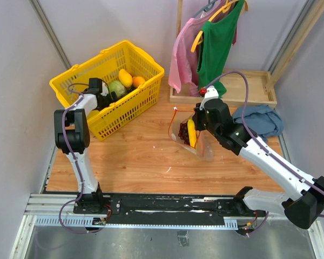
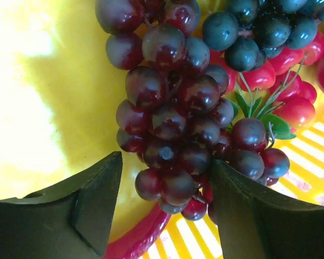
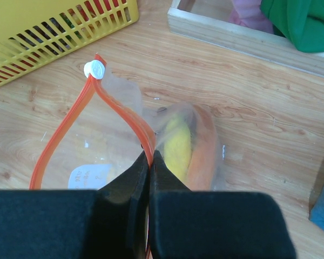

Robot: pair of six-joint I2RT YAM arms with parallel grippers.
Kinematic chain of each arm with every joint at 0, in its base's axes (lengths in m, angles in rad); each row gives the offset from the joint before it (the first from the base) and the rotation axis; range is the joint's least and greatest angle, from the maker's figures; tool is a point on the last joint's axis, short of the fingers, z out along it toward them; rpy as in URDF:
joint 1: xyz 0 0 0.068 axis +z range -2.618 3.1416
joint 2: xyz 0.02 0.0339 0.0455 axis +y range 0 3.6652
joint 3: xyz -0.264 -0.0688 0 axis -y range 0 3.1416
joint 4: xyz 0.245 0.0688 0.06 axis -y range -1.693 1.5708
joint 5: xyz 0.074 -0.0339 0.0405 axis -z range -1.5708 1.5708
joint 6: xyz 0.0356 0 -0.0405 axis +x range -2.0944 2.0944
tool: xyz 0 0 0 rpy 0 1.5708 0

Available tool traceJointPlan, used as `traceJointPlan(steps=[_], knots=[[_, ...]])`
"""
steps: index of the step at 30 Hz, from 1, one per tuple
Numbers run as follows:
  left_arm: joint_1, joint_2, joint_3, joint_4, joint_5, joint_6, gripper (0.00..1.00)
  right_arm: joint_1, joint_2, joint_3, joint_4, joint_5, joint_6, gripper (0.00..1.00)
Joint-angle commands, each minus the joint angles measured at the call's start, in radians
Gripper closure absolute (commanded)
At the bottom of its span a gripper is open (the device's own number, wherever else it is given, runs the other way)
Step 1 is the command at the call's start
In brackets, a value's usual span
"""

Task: Place the food in the zip-top bag and seal the zipper
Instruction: Pick up the fake fruit from the bin.

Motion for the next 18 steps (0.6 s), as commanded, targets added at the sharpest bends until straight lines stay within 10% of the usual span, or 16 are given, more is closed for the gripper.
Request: traceJointPlan(steps=[1, 18], knots=[[0.004, 0.062, -0.007, 0.016, 0.053, -0.003, 0.34, -0.005, 0.003, -0.007, 0.038, -0.009, 0.001, 0.99], [0.004, -0.172, -0.04, -0.008, -0.062, 0.034, 0.99, 0.0, -0.004, 0.003, 0.029, -0.039, 0.0, 0.99]])
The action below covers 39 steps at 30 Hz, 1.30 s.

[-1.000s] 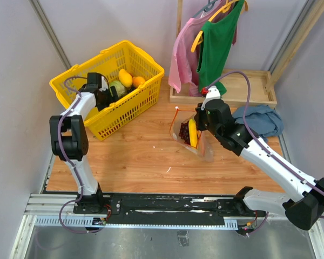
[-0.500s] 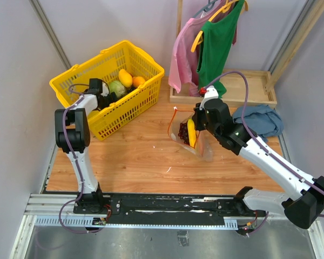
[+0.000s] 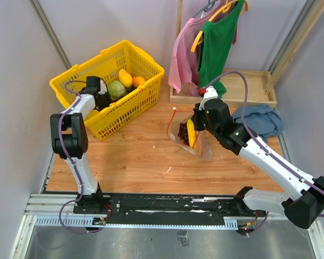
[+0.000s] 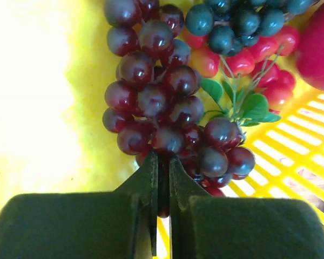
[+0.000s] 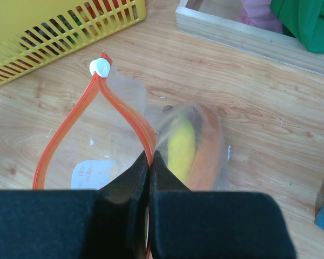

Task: Place the food in the zip-top bag and seal the zipper
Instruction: Pick up the fake fruit from the bin, then place the fake fruit in the zipper food storage bag.

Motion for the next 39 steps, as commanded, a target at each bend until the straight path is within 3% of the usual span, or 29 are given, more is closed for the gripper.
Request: traceJointPlan(steps=[1, 17, 31, 39], knots=[[0.001, -0.143, -0.014, -0.018, -0.08, 0.024, 1.0, 0.001, -0.006, 0.005, 0.023, -0.009, 0.0, 0.99], [0.001, -0.459, 0.012, -0.036, -0.165, 0.02, 1.0, 0.016, -0.003, 0.014, 0.013, -0.021, 0.004, 0.99], [-0.019, -0.718, 0.058, -0.023, 0.07, -0.02, 1.0, 0.029, -0.002, 0.02, 0.019, -0.025, 0.007, 0.99], [-0.196, -0.807, 0.03, 0.036, 0.165, -0.081, 1.0, 0.029, 0.0, 0.021, 0.033, -0.05, 0.018, 0.99]])
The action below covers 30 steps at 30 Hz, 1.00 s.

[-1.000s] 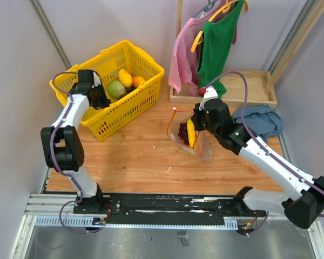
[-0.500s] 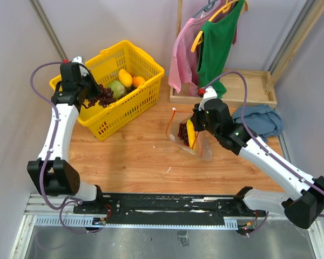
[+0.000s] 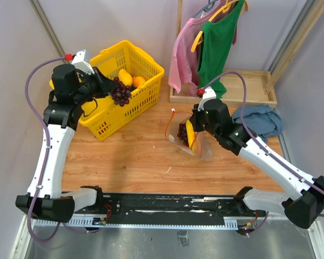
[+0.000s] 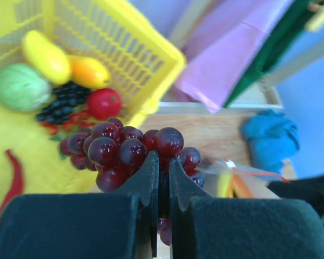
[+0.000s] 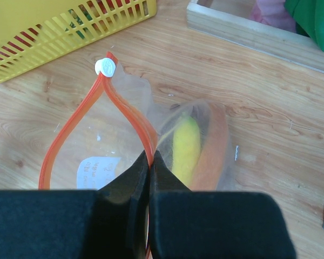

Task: Place the food in the zip-top bag and seal the zipper
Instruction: Place the fake fruit in the zipper food storage bag.

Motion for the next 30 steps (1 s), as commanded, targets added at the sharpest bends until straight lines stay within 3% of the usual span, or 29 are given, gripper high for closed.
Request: traceJointPlan(steps=[1, 15, 23, 30], knots=[[-0.103, -0.045, -0.005, 0.091, 0.101, -0.051, 1.0, 0.018, -0.001, 0.022, 0.038, -0.026, 0.019, 0.99], [-0.478, -0.057, -0.104, 0.215, 0.118, -0.078, 1.0, 0.018, 0.015, 0.021, 0.075, -0.095, 0.046, 0.99], [-0.598, -0.029, -0.15, 0.201, 0.166, -0.078, 1.0, 0.018, 0.015, 0.012, 0.088, -0.108, 0.047, 0.99], [-0.624, -0.022, -0.248, 0.253, 0.219, -0.133, 1.0, 0.018, 0.008, -0.002, 0.112, -0.13, 0.049, 0.99]])
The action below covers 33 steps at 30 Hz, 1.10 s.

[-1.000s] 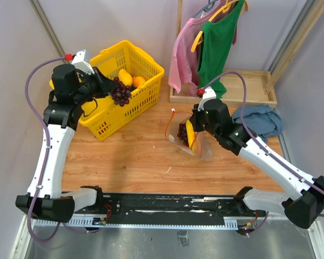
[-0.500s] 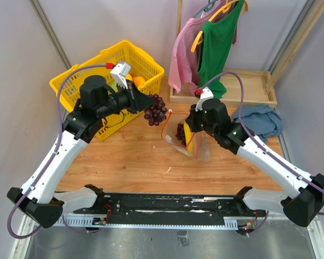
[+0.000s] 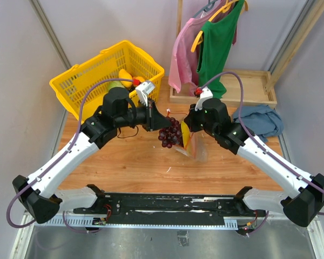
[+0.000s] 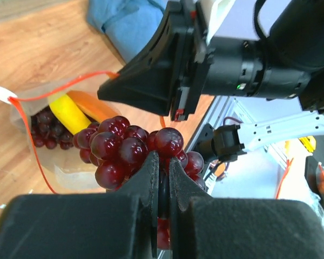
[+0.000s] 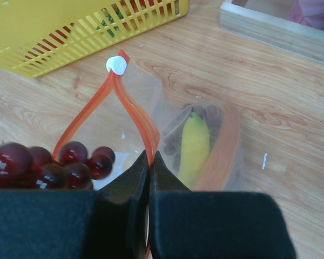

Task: Place the food in the zip-top bag and seal the zipper
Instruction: Place the fake fruit in the zipper food storage bag.

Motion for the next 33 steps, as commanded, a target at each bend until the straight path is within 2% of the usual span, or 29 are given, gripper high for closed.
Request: traceJointPlan(steps=[1, 9, 14, 25, 33], knots=[[-0.013, 0.012, -0.05, 0.099, 0.06, -0.048, 1.0, 0.016, -0.012, -0.004, 0.076, -0.032, 0.016, 0.99], [-0.013, 0.108, -0.038, 0.186, 0.002, -0.099, 1.0, 0.018, -0.018, -0.013, 0.089, -0.074, 0.002, 0.99], [-0.013, 0.134, -0.025, 0.186, -0.112, -0.157, 1.0, 0.023, -0.02, -0.019, 0.093, -0.09, -0.002, 0.99], [-0.001, 0.11, -0.075, 0.191, -0.301, -0.235, 1.0, 0.024, -0.025, -0.028, 0.106, -0.098, 0.006, 0.99], [-0.017, 0.136, -0.101, 0.191, -0.231, -0.244, 0.98, 0.026, -0.024, -0.028, 0.113, -0.091, 0.015, 0.99]])
